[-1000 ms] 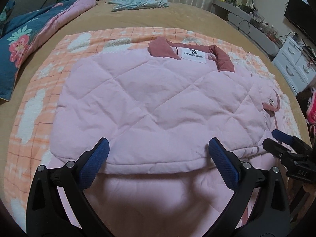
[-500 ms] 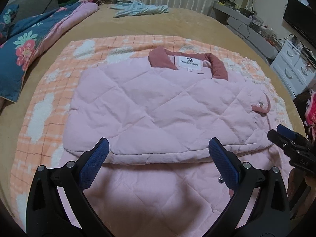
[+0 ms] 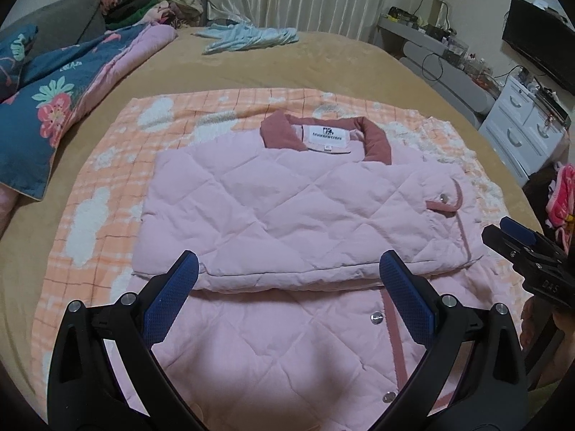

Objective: Fold large clothes

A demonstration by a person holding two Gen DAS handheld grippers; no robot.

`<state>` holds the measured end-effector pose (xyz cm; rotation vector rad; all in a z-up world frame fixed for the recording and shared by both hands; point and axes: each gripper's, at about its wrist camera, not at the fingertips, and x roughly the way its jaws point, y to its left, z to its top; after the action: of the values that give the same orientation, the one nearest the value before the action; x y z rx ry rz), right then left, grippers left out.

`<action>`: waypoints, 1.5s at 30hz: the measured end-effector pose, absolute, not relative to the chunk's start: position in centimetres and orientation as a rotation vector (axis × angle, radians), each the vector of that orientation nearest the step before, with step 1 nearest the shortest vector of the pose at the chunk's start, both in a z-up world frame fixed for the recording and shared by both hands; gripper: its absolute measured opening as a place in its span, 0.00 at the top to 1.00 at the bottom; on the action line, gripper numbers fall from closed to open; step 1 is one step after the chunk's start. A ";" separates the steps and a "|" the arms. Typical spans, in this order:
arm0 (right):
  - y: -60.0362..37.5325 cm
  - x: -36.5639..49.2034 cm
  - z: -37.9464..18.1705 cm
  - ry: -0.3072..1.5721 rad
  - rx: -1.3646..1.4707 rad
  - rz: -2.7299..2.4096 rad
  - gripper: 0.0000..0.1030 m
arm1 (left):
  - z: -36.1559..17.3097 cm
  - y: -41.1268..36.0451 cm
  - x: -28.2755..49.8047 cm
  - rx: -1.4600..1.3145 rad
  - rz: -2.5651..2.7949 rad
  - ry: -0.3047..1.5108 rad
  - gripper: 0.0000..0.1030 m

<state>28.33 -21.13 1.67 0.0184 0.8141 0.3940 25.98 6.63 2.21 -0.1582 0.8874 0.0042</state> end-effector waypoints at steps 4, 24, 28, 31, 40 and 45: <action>-21.5 27.5 3.0 0.785 0.030 0.403 0.04 | 3.4 6.7 25.1 -0.154 0.010 0.867 0.08; -24.9 19.9 8.8 0.647 0.040 0.364 0.04 | 8.7 6.7 18.8 -0.170 -0.007 0.742 0.08; -25.3 18.2 9.4 0.642 0.033 0.349 0.04 | 8.9 7.0 17.7 -0.185 -0.011 0.736 0.08; -25.6 17.3 9.7 0.637 0.032 0.337 0.04 | 9.0 7.2 16.9 -0.191 -0.011 0.730 0.08; -25.8 14.5 10.6 0.629 0.022 0.313 0.04 | 8.9 7.4 14.8 -0.181 -0.011 0.718 0.08; -25.8 13.1 10.8 0.627 0.011 0.322 0.04 | 8.6 8.0 13.6 -0.183 -0.010 0.720 0.08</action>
<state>13.11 -25.79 10.78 0.0112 0.6265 0.3215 13.58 7.97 8.62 -0.1830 0.7201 -0.0099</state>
